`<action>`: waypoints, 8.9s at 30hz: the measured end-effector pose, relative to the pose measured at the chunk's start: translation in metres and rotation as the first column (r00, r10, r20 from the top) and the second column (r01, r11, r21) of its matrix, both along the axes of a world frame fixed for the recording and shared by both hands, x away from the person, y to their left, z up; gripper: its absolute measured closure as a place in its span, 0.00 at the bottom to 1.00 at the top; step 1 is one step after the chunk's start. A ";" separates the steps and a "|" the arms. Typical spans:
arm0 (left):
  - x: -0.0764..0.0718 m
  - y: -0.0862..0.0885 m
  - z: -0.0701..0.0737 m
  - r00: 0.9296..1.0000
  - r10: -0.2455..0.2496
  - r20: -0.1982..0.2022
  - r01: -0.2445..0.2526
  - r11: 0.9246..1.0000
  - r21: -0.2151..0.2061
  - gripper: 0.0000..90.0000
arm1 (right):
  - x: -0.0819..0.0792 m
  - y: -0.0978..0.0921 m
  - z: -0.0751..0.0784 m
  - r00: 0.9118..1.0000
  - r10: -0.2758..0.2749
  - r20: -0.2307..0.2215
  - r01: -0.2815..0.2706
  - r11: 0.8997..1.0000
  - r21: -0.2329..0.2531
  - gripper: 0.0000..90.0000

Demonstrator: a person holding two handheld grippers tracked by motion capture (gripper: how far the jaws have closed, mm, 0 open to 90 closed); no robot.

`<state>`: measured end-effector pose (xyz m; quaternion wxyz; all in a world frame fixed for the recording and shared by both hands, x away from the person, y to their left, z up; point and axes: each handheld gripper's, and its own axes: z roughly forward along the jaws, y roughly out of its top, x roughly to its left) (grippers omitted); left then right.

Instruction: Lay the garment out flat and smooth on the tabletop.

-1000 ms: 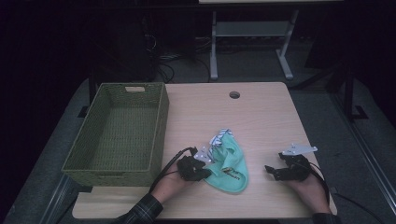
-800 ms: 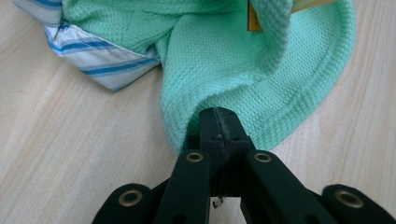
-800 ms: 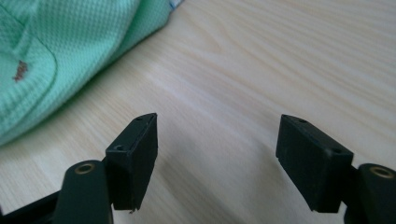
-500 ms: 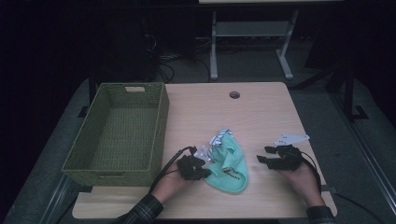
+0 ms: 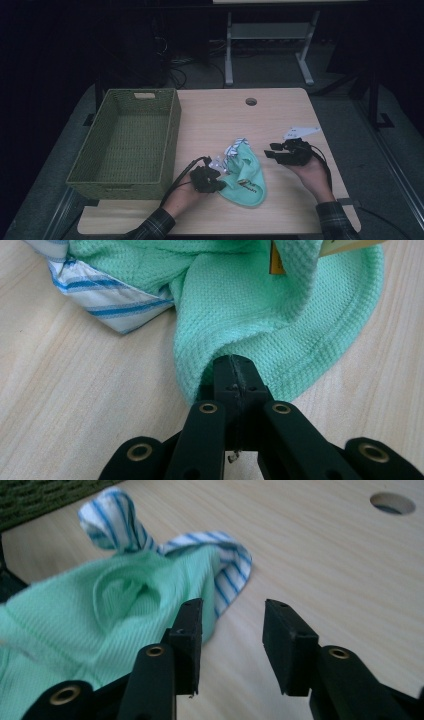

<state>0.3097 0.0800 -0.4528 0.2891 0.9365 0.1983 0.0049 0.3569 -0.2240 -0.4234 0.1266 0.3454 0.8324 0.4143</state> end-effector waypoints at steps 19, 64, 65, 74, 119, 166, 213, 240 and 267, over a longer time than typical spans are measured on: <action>0.001 -0.001 -0.001 1.000 0.022 -0.018 -0.022 1.000 -0.020 0.99 | 0.053 0.056 -0.008 0.996 0.065 -0.064 -0.065 0.998 0.004 0.72; 0.000 -0.001 0.000 1.000 0.017 -0.015 -0.017 1.000 -0.009 0.99 | 0.075 0.027 -0.004 0.998 -0.061 -0.032 0.059 0.995 -0.074 0.96; 0.001 0.000 0.000 1.000 0.014 -0.013 -0.014 1.000 -0.005 0.99 | 0.076 0.026 -0.005 0.997 -0.069 -0.035 0.066 0.995 -0.079 0.96; 0.000 -0.001 0.000 1.000 0.019 -0.011 -0.020 1.000 -0.013 0.99 | 0.087 0.013 -0.021 0.987 -0.145 -0.063 0.138 0.985 -0.106 0.97; 0.045 -0.010 0.037 0.991 0.116 0.068 -0.107 0.987 -0.124 0.72 | -0.036 -0.001 -0.020 0.997 0.017 -0.081 -0.016 1.000 0.012 0.83; 0.114 -0.047 0.006 0.975 0.191 0.116 -0.185 0.981 -0.058 0.91 | -0.068 0.011 -0.039 0.995 0.025 -0.094 -0.035 0.994 -0.106 0.94; 0.102 -0.017 0.025 0.954 0.262 0.143 -0.257 0.965 -0.050 0.62 | 0.003 0.017 -0.022 0.999 -0.022 -0.036 0.021 0.999 -0.042 0.79; 0.037 -0.017 -0.001 0.991 0.107 0.075 -0.109 0.994 0.014 0.99 | 0.056 0.044 -0.045 0.996 -0.040 -0.082 0.031 0.994 -0.107 1.00; 0.041 -0.005 0.003 0.988 0.122 0.095 -0.129 0.988 0.080 1.00 | 0.044 0.015 -0.047 0.993 -0.066 -0.098 0.057 0.994 -0.090 1.00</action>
